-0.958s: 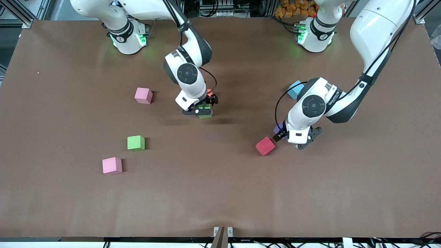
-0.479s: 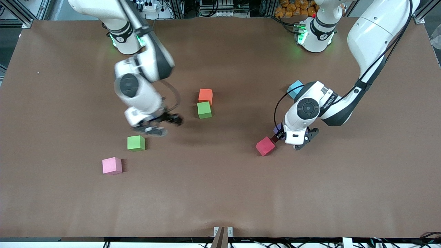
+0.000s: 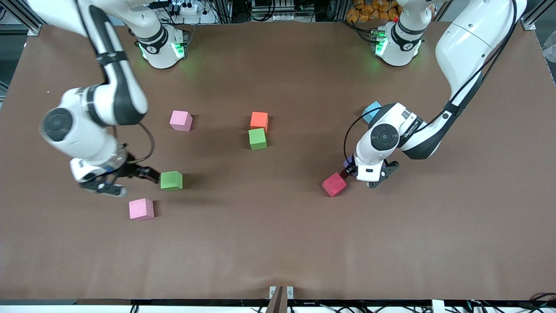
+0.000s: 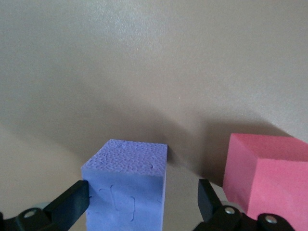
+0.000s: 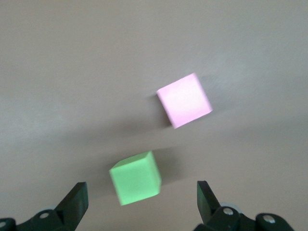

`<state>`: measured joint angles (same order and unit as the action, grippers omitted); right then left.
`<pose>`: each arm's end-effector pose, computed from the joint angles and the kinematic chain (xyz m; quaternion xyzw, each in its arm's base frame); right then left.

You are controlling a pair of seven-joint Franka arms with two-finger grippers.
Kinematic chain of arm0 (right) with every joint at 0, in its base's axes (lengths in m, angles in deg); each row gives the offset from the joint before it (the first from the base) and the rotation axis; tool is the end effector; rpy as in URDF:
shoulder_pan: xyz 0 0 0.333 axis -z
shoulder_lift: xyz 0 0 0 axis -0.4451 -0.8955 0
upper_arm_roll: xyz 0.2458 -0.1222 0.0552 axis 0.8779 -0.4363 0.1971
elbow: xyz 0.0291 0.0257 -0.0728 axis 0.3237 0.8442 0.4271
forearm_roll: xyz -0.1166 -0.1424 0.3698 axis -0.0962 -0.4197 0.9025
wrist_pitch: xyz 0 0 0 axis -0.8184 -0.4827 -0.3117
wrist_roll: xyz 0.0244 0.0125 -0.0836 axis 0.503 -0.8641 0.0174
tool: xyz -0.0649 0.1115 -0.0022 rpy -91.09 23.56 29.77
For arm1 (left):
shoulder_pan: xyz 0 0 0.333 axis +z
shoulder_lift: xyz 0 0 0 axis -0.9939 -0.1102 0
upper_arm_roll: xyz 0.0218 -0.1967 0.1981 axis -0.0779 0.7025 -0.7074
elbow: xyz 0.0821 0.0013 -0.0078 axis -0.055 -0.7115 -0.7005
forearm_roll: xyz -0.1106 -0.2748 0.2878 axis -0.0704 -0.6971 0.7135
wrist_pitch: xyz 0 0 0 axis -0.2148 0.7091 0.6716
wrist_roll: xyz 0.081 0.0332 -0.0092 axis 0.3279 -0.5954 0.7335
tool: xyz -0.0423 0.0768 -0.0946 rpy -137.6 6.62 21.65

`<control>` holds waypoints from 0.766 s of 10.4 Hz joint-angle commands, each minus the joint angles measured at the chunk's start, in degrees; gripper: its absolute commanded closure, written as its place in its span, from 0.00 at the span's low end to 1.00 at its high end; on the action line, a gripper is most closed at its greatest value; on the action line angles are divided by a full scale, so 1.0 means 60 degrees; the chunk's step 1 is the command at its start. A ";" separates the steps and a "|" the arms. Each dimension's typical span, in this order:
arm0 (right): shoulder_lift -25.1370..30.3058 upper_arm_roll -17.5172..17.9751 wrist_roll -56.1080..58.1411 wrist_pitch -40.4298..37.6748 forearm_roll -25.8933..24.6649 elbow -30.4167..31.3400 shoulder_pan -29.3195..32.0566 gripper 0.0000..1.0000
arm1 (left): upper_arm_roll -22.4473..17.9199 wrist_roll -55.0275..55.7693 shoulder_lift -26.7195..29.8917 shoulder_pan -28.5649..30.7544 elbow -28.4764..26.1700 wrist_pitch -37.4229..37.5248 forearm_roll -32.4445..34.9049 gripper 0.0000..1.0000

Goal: Arrange blocks into number 1
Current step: 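Grasp the purple cube with the left gripper while the right gripper reaches pink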

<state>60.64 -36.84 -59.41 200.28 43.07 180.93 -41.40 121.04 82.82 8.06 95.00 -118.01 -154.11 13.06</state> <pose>0.6401 0.0528 0.2913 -0.9946 0.0921 -0.0408 0.0232 0.5446 -0.2713 0.1449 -0.9417 -0.3332 0.0386 0.0273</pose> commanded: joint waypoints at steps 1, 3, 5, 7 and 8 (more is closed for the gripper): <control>-0.1273 0.0135 0.1411 -0.0072 -0.0128 -0.1448 0.0603 0.00 | -0.0003 0.0352 -0.0074 -0.0043 -0.0077 -0.0055 0.0307 0.00; -0.1963 0.0106 0.2221 -0.0058 -0.0128 -0.2125 0.0795 0.00 | 0.0012 0.0352 0.0028 -0.0028 -0.0048 0.0178 0.0307 0.00; -0.2534 0.0106 0.2748 0.0103 -0.0084 -0.2288 0.0928 0.00 | 0.0041 0.0352 0.0160 -0.0043 0.0011 0.0384 0.0307 0.00; -0.2873 0.0106 0.2883 0.0497 -0.0025 -0.2333 0.1001 0.00 | 0.0055 0.0367 0.0277 -0.0043 0.0026 0.0458 0.0292 0.00; -0.2976 0.0106 0.2869 0.0600 0.0004 -0.2347 0.1001 0.00 | 0.0056 0.0352 0.0292 -0.0028 0.0040 0.0458 0.0292 0.00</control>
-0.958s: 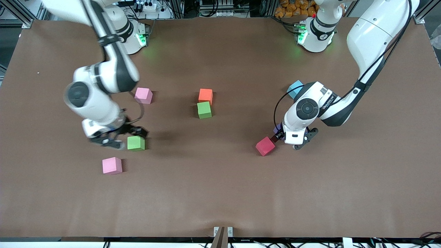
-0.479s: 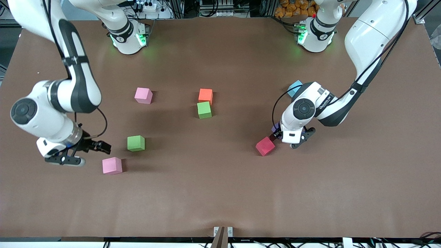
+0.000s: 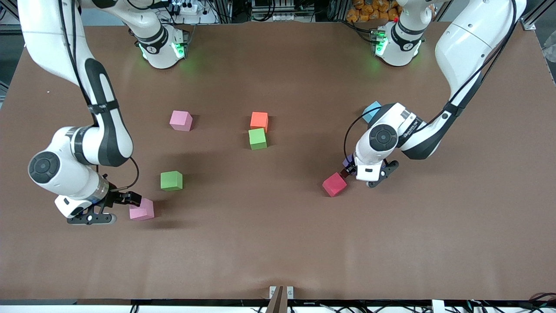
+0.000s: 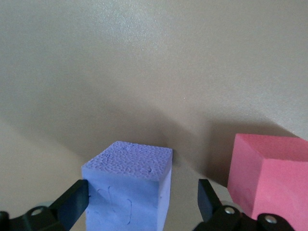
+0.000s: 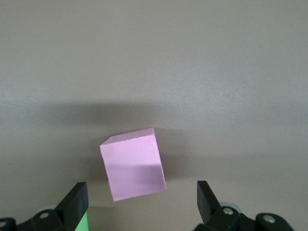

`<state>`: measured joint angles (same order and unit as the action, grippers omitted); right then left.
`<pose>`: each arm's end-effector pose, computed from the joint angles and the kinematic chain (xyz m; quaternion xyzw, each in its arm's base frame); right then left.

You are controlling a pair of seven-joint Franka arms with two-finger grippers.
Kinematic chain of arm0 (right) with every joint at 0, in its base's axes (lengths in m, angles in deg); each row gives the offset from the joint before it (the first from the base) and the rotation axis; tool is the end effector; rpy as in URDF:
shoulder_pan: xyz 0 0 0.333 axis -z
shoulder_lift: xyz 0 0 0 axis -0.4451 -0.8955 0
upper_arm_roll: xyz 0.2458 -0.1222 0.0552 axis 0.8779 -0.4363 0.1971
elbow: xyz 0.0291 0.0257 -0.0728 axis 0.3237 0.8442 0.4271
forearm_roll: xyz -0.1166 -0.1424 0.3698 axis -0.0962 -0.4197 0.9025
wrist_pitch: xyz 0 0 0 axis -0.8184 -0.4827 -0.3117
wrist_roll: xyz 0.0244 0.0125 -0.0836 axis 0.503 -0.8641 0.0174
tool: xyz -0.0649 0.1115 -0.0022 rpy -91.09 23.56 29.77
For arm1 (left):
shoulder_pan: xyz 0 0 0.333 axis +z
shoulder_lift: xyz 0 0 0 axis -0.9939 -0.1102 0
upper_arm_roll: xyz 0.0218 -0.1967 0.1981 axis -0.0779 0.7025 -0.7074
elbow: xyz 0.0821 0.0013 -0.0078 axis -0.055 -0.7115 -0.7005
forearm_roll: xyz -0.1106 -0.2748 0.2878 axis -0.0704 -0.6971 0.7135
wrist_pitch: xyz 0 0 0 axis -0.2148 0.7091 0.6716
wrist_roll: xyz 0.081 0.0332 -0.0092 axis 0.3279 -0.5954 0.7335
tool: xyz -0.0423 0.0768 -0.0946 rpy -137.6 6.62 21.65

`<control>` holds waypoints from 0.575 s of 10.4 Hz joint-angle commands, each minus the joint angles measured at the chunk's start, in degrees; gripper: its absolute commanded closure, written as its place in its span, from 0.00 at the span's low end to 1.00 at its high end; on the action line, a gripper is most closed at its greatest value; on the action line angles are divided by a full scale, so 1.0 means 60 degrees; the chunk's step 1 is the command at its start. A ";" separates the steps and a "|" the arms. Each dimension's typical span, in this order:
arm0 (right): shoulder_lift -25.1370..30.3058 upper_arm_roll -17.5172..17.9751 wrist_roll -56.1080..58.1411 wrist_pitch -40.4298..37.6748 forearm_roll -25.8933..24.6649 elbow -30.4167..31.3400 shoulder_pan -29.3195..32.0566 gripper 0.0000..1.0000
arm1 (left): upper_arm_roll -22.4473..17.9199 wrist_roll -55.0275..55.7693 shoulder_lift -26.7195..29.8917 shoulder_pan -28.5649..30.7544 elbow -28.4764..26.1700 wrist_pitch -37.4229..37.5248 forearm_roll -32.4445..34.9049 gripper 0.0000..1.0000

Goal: Arrange blocks into number 1
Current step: 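Grasp the purple cube with the left gripper while the right gripper reaches pink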

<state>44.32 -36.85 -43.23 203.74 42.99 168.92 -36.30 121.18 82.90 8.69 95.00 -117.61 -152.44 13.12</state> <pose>0.6889 -0.0007 0.2087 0.9991 0.0143 0.0383 0.0115 0.5461 -0.2696 0.1510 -0.9413 -0.3336 0.0372 0.0367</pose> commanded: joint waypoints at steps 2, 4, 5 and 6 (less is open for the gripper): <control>-0.0491 0.0123 0.0157 0.0476 0.0032 -0.0346 0.0108 0.00 | 0.0047 0.0325 0.0275 -0.0027 0.0019 0.0195 0.0281 0.00; -0.0624 0.0123 0.0156 0.0669 0.0047 -0.0331 0.0064 0.00 | 0.0047 0.0339 0.0319 -0.0041 0.0005 0.0180 0.0281 0.00; -0.0668 0.0123 0.0156 0.0670 0.0192 -0.0331 0.0064 0.00 | 0.0047 0.0368 0.0247 -0.0085 0.0004 0.0195 0.0281 0.00; -0.0770 0.0123 0.0156 0.0684 0.0266 -0.0331 0.0035 0.00 | 0.0032 0.0514 0.0174 -0.0202 -0.0010 0.0180 0.0281 0.00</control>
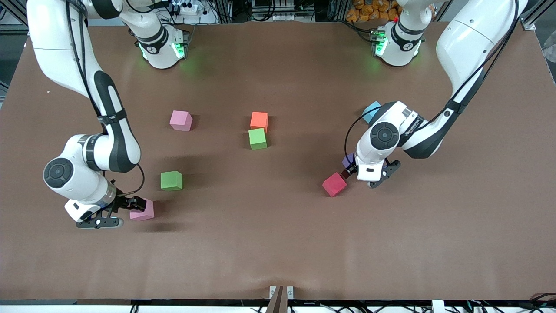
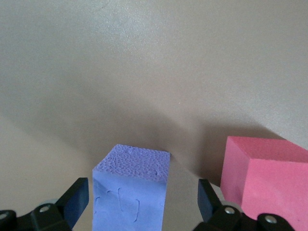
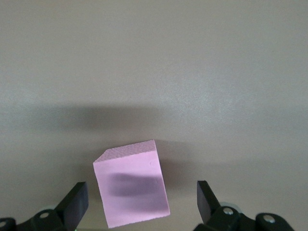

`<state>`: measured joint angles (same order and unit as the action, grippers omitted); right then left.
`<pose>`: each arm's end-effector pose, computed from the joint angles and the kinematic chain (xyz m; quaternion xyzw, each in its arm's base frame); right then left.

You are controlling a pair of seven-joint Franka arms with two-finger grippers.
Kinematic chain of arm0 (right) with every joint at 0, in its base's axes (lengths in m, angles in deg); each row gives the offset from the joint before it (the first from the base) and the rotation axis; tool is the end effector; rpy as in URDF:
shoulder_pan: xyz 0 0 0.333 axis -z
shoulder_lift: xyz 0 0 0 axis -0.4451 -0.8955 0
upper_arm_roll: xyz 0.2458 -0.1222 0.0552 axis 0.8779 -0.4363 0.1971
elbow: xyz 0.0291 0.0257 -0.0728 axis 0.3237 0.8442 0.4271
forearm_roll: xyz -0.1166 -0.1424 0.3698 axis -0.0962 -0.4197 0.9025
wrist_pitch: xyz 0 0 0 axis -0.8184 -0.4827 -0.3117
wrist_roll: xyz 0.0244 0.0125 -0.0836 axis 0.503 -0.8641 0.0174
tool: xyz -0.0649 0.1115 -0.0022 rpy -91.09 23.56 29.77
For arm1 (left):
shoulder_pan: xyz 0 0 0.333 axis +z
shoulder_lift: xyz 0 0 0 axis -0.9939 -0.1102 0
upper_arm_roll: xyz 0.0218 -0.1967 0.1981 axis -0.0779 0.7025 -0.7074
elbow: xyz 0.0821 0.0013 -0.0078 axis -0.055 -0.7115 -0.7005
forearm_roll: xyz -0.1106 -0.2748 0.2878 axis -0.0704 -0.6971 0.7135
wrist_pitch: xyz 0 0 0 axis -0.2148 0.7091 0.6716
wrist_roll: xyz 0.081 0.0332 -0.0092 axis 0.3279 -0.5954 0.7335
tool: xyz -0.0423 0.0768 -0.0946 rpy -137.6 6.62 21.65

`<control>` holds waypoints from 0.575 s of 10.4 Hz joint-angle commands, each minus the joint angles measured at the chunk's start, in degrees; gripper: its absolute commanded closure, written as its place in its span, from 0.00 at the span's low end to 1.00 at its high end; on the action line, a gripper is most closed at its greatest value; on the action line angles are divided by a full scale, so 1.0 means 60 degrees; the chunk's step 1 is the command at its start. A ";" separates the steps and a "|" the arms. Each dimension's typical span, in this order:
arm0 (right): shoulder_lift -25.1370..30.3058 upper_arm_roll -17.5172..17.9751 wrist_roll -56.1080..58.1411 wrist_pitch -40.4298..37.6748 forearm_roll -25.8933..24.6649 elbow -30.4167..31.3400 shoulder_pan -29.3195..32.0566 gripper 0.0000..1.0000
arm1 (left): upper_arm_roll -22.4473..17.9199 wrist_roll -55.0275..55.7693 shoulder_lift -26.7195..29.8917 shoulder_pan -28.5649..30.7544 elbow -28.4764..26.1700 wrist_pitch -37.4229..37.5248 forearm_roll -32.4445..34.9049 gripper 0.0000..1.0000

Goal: Arrange blocks into number 1
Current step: 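Grasp the light pink cube with the right gripper while the left gripper lifts purple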

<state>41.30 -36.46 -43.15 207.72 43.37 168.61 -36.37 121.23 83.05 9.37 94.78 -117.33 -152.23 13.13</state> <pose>0.6918 0.0034 0.1817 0.9985 0.0172 0.0495 0.0136 0.5486 -0.2715 0.1585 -0.9415 -0.3337 0.0303 0.0359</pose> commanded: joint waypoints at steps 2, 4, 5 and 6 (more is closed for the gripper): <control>-0.0456 0.0058 0.0144 0.0428 0.0247 -0.0221 0.0016 0.00 | 0.0009 0.0519 -0.0100 -0.0283 -0.0087 0.0160 0.0295 0.00; -0.0588 0.0073 0.0144 0.0517 0.0350 -0.0220 -0.0013 0.00 | -0.0005 0.0490 -0.0188 -0.0298 -0.0146 0.0160 0.0295 0.00; -0.0662 0.0073 0.0158 0.0634 0.0350 -0.0220 -0.0057 0.00 | -0.0034 0.0504 -0.0246 -0.0400 -0.0146 0.0160 0.0295 0.00; -0.0706 0.0073 0.0158 0.0707 0.0350 -0.0206 -0.0072 0.00 | -0.0064 0.0504 -0.0276 -0.0430 -0.0146 0.0160 0.0339 0.00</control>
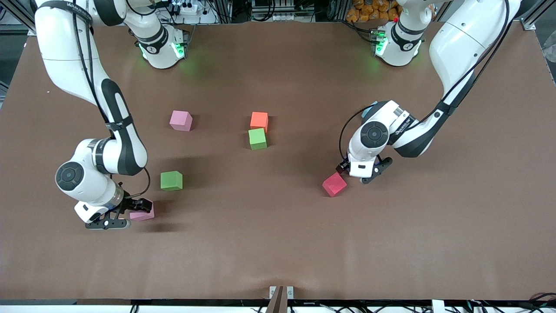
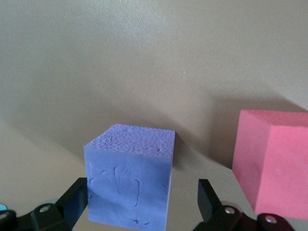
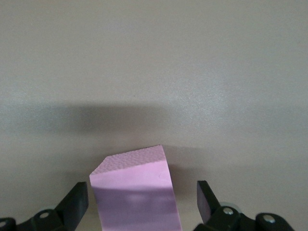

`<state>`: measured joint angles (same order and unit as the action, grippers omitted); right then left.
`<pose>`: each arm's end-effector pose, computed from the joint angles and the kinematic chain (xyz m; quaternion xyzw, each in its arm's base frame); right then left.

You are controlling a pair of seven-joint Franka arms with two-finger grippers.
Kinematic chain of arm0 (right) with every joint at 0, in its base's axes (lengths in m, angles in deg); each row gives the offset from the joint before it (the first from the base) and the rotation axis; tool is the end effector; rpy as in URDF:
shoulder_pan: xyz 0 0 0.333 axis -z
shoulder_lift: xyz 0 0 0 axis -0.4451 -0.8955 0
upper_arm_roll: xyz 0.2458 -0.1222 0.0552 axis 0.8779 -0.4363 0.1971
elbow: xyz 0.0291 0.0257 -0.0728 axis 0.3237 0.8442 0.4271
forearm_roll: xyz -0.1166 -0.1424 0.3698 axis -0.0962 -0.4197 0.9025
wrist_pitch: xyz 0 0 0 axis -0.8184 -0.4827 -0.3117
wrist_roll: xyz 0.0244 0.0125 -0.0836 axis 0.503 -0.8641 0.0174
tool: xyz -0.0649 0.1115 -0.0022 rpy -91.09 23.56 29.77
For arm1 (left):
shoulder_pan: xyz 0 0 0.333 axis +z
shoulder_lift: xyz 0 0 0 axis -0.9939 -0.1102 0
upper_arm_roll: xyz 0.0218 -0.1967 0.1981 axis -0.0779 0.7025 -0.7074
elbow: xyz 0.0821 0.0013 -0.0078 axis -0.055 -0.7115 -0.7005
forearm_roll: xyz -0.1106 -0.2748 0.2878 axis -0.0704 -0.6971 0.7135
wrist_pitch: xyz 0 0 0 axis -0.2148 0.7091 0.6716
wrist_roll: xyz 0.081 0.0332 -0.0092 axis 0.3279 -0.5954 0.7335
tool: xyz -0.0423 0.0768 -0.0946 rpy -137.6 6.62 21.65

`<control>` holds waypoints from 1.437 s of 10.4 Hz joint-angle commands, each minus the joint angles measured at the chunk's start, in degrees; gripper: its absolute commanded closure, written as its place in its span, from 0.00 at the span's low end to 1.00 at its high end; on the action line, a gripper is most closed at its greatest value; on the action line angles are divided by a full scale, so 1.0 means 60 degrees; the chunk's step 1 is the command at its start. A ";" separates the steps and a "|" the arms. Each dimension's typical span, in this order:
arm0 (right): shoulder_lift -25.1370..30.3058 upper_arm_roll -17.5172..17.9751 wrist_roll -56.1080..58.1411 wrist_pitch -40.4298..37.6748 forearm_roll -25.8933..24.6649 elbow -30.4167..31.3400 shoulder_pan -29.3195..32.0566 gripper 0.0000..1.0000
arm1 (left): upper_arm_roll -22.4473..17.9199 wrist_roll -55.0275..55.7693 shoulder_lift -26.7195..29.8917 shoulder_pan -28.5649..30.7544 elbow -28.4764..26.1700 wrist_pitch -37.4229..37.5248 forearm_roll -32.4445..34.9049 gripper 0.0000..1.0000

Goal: Arrange blocks into number 1
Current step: 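Grasp the light pink cube with the right gripper while the left gripper lifts purple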

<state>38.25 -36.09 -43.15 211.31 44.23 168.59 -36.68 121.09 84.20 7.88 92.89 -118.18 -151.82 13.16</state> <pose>0.6905 0.0097 0.1515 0.9983 0.0178 0.0548 0.0125 0.5282 -0.2878 0.1395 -0.9433 -0.3249 0.0484 0.0476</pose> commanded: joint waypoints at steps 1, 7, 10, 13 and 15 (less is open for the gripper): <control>-0.0227 0.0011 0.0158 0.0110 0.0206 -0.0202 -0.0019 0.00 | -0.0055 0.0313 -0.0072 -0.0116 -0.0018 0.0090 0.0450 0.00; -0.0344 0.0011 0.0232 0.0314 0.0206 -0.0114 -0.0005 0.18 | -0.0070 0.0108 -0.0029 -0.0086 0.0085 0.0368 0.0495 1.00; -0.0388 0.0011 0.0232 0.0622 0.0206 0.0047 -0.0005 0.18 | 0.0177 -0.0768 0.0569 -0.0072 0.0070 0.1419 0.0495 1.00; -0.0373 0.0011 0.0290 0.0608 0.0221 0.0033 0.0024 0.31 | 0.1654 -0.0743 0.0748 0.0016 0.0084 0.2081 0.0394 1.00; -0.0301 0.0011 0.0305 0.0564 0.0366 0.0032 0.0039 0.33 | 0.2679 -0.0204 0.0676 -0.0115 0.0085 0.2097 0.0334 1.00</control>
<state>36.03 -36.09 -42.96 214.58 44.53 168.82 -36.70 133.47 80.41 11.18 92.50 -117.09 -140.34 14.74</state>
